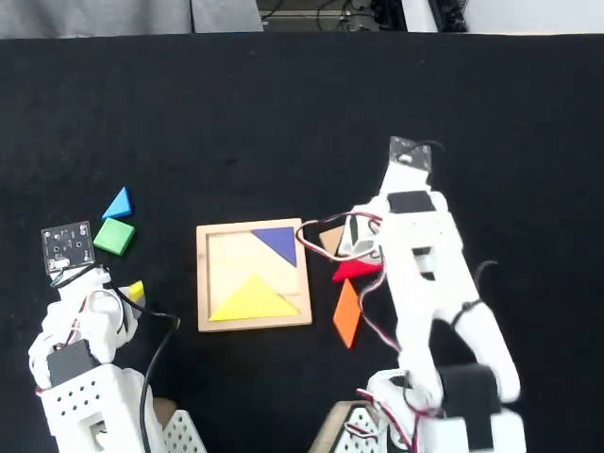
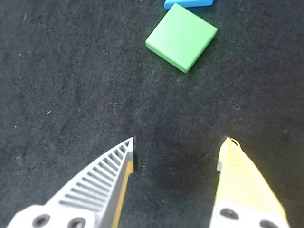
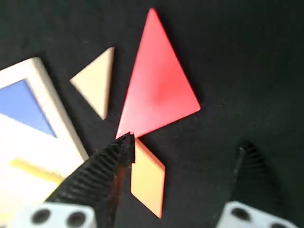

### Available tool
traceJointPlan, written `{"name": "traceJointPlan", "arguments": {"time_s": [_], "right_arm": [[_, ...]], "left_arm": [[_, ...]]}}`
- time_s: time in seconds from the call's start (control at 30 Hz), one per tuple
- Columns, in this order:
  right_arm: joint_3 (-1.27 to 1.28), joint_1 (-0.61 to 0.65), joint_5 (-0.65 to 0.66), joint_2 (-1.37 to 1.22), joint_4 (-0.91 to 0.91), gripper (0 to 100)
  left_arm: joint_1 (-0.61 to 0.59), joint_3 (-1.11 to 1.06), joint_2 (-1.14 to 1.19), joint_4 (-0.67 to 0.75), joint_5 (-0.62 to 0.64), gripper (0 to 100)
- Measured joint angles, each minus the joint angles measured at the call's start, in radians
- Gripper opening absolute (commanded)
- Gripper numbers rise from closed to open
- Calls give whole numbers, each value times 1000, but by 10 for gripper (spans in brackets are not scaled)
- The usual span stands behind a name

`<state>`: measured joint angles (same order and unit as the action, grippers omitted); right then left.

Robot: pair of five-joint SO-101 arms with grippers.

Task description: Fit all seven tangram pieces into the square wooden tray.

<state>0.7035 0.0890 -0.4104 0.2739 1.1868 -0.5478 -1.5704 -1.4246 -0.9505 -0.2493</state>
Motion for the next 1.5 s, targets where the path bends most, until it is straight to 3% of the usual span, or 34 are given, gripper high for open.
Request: {"name": "traceJointPlan", "arguments": {"time_s": [0.4, 1.27, 1.5], "right_arm": [[-189, -11, -212, -315, -57, 349], [-242, 32, -218, -491, -172, 347], [-264, 32, -160, -502, -152, 349]], "left_arm": [[0, 0, 0, 0, 0, 281], [0, 0, 0, 0, 0, 281], [0, 0, 0, 0, 0, 281]]}}
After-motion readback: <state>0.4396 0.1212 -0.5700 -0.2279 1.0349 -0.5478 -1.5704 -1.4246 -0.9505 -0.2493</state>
